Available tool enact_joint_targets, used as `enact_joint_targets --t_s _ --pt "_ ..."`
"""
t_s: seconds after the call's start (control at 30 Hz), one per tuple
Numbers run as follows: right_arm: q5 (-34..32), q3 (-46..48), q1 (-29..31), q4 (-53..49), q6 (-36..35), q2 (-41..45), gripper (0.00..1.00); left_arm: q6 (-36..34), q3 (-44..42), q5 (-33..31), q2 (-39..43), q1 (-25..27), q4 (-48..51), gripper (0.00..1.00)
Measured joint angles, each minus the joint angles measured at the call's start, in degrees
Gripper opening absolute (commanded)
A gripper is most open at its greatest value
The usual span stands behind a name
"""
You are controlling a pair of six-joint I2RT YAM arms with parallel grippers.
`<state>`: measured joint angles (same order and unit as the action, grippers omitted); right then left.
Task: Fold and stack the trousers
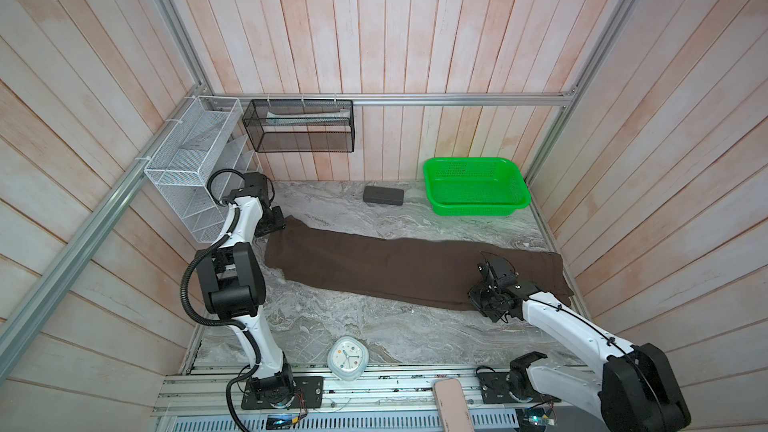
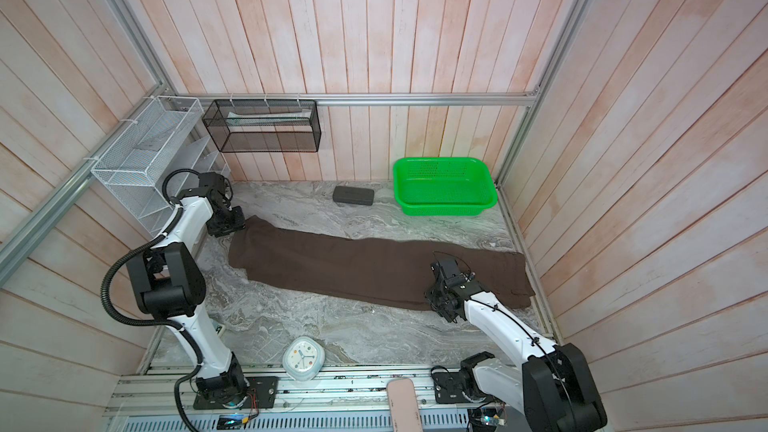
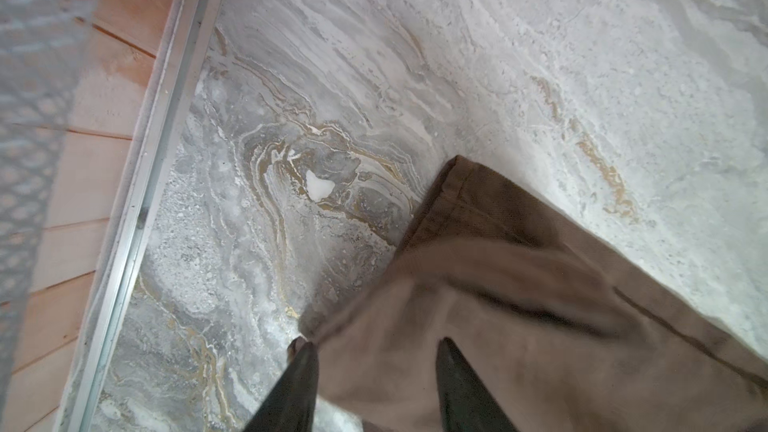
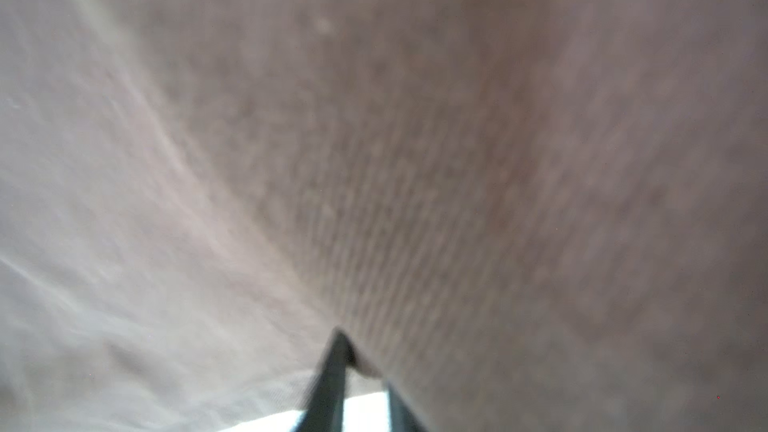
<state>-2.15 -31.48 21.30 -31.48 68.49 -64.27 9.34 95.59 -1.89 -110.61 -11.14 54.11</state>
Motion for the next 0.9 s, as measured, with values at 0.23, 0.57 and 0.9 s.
enact_joint_targets --t_s 0.23,0.57,0.9 --pt "-1.68 -6.99 0.59 -3.96 -2.84 0.0 0.5 0.24 -6.51 2.6 9.51 0.48 -0.59 0.85" --pt "-2.47 -15.06 4.11 -5.18 -5.11 -1.9 0.51 6.58 -31.8 9.27 25.31 -0.17 -7.04 0.86" --pt "-2.43 -16.46 4.72 -4.0 -5.97 -3.32 0.51 15.82 -41.97 15.98 22.58 -5.2 -18.8 0.8"
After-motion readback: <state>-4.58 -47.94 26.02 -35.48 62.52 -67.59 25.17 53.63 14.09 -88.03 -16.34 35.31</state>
